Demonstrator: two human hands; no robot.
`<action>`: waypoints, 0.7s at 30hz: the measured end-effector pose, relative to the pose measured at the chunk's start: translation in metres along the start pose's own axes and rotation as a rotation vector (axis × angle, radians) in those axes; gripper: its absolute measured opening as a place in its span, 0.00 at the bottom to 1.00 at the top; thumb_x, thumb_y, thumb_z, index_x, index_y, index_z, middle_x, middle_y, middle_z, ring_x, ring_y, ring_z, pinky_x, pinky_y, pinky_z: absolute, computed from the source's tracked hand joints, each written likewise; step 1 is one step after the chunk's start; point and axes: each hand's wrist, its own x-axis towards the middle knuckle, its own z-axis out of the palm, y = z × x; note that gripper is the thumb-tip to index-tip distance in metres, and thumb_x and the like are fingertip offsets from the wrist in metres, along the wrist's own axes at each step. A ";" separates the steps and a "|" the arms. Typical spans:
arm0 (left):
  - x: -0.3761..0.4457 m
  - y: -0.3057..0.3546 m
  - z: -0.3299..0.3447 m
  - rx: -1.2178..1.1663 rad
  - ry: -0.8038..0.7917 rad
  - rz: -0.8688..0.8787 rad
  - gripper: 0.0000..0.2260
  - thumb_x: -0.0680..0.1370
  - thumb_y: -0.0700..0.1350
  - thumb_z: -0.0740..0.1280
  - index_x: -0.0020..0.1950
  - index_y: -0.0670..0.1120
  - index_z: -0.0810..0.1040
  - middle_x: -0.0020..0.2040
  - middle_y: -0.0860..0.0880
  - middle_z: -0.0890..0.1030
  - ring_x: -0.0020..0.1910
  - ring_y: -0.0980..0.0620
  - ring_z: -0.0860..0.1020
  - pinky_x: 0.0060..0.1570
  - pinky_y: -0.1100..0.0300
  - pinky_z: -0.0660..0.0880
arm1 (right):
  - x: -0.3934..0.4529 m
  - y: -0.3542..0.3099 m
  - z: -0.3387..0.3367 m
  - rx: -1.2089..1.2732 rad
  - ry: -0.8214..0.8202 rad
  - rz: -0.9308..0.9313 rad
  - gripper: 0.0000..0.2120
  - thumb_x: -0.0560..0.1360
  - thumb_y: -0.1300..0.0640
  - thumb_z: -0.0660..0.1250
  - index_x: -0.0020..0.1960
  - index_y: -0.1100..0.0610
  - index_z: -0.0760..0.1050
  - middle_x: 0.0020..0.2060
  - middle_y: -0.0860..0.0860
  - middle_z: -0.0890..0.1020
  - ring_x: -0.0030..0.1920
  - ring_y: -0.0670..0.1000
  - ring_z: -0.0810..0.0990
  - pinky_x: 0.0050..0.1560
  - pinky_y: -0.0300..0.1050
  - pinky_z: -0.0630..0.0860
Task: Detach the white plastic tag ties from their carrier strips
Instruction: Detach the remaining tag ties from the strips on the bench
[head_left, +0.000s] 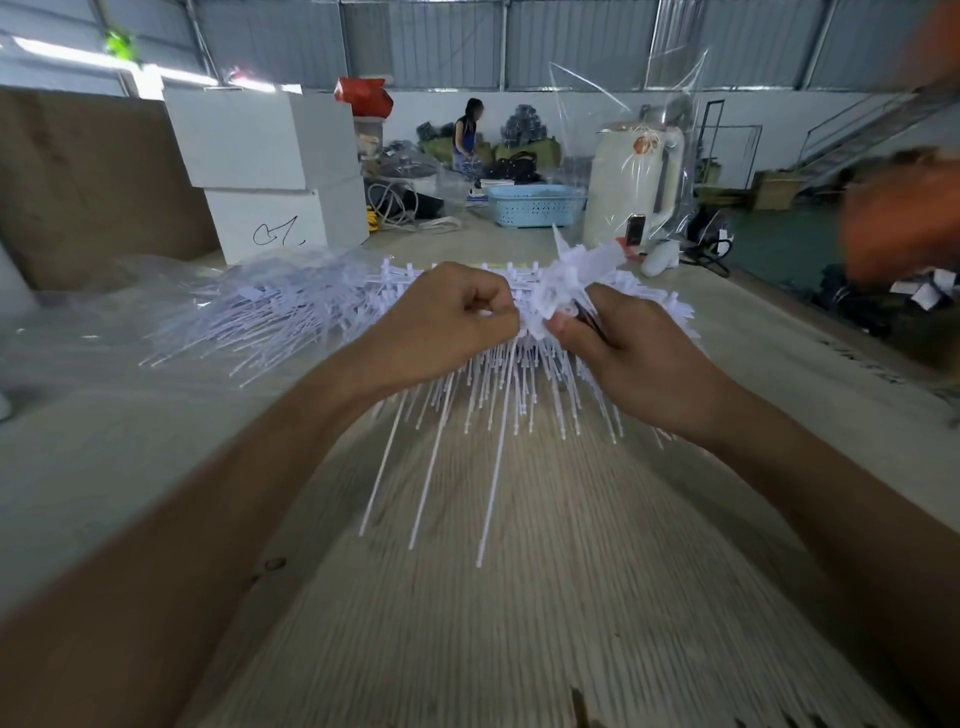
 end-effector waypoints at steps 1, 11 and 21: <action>-0.001 0.000 -0.001 0.057 0.018 0.036 0.08 0.72 0.45 0.67 0.34 0.46 0.77 0.30 0.52 0.77 0.31 0.58 0.71 0.35 0.63 0.68 | 0.000 0.000 0.004 0.027 0.007 0.058 0.17 0.83 0.51 0.62 0.36 0.47 0.62 0.28 0.46 0.68 0.30 0.39 0.69 0.33 0.34 0.63; -0.004 0.006 0.012 0.196 0.016 0.143 0.09 0.78 0.48 0.65 0.41 0.46 0.79 0.38 0.51 0.82 0.38 0.54 0.79 0.41 0.59 0.73 | 0.001 0.015 -0.009 0.366 0.145 0.371 0.18 0.82 0.55 0.62 0.34 0.57 0.67 0.24 0.53 0.69 0.24 0.48 0.65 0.30 0.43 0.65; -0.004 0.001 0.011 -0.028 0.004 0.090 0.05 0.80 0.39 0.69 0.55 0.43 0.79 0.50 0.46 0.81 0.39 0.51 0.84 0.46 0.48 0.80 | -0.002 -0.005 0.007 0.727 0.008 0.575 0.21 0.79 0.36 0.62 0.41 0.54 0.74 0.26 0.47 0.68 0.26 0.46 0.63 0.27 0.40 0.58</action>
